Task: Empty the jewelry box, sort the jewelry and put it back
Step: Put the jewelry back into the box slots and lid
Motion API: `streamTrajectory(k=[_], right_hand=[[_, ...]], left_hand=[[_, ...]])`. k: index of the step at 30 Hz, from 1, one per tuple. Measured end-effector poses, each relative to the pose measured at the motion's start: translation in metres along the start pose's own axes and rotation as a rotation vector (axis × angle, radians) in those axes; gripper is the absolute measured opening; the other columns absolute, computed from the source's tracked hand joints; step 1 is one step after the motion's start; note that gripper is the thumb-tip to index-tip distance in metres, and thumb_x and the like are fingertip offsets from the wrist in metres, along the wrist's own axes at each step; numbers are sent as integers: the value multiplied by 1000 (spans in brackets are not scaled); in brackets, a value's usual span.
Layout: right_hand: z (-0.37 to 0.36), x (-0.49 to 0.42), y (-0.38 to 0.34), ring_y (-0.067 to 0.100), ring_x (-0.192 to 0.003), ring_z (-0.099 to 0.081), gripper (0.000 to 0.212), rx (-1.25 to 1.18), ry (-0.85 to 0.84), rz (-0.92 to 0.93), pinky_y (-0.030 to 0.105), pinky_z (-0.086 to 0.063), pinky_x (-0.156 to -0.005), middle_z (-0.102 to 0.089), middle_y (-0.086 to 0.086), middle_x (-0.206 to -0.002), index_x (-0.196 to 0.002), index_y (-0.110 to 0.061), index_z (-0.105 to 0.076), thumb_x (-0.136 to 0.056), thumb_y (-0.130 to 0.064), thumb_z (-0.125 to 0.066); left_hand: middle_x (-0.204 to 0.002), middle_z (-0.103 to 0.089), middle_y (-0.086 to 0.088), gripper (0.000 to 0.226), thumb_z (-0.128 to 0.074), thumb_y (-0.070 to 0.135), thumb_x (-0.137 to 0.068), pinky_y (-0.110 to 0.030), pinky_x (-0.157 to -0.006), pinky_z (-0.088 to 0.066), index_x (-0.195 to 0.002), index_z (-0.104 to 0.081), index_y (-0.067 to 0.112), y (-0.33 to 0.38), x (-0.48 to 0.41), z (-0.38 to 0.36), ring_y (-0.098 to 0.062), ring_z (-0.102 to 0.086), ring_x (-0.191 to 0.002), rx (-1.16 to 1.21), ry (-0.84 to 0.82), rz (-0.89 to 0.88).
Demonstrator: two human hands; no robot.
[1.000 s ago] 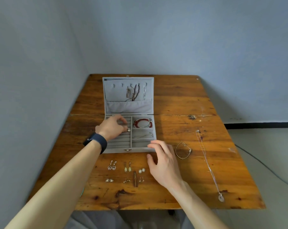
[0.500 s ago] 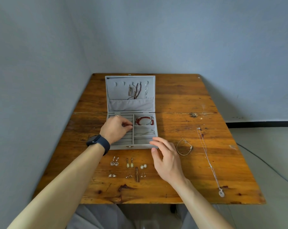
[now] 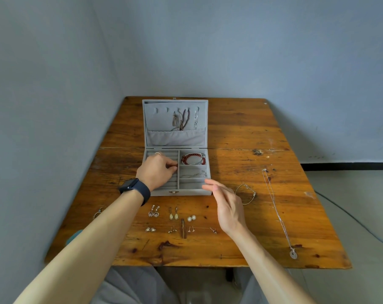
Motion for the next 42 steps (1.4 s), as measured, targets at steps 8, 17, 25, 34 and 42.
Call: streamTrajectory(k=[8, 17, 25, 34, 42], right_hand=[[-2, 1, 2, -2, -123, -53, 50, 7, 34, 8, 33, -45, -104, -62, -28, -126, -108, -32, -75, -97, -54, -31], [-2, 3, 3, 0, -124, -52, 46, 16, 32, 13, 37, -46, -104, -61, -29, -127, -109, -38, -73, -97, -56, -32], [-2, 3, 1, -1, -124, -51, 48, 32, 25, -2, 37, -44, -105, -61, -28, -128, -108, -39, -72, -94, -59, -31], [-3, 5, -1, 1, -123, -53, 48, 50, 25, 11, 39, -47, -103, -61, -27, -127, -110, -33, -73, -94, -58, -35], [-2, 4, 0, 2, -125, -52, 23, 120, -35, 12, 40, -47, -104, -59, -25, -130, -115, -32, -72, -98, -36, -57]], left_hand=[[-122, -67, -2, 27, -64, 27, -96, -33, -85, -55, -121, -71, 24, 1, 5, -4, -19, -64, -107, 4, 53, 21], [-119, -66, 0, 39, -63, 27, -94, -34, -87, -56, -133, -62, 26, 0, 9, -4, -17, -63, -106, 47, 46, 30], [-119, -69, -3, 29, -65, 17, -94, -31, -93, -54, -123, -69, 17, -9, 9, -3, -16, -65, -107, 65, 71, 43], [-112, -72, 1, 26, -67, 20, -94, -22, -84, -51, -120, -71, 20, -15, 7, -5, -11, -65, -101, 99, 66, 71], [-112, -70, 2, 29, -65, 21, -94, -21, -84, -48, -123, -67, 19, -12, 9, 2, -8, -59, -96, 92, 8, 49]])
Point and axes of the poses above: each hand's wrist, its own x-axis away from the middle knuckle, its own z-axis out of the back of the hand, y = z × x, the point moved 4 cm from there along -x, towards the middle knuckle
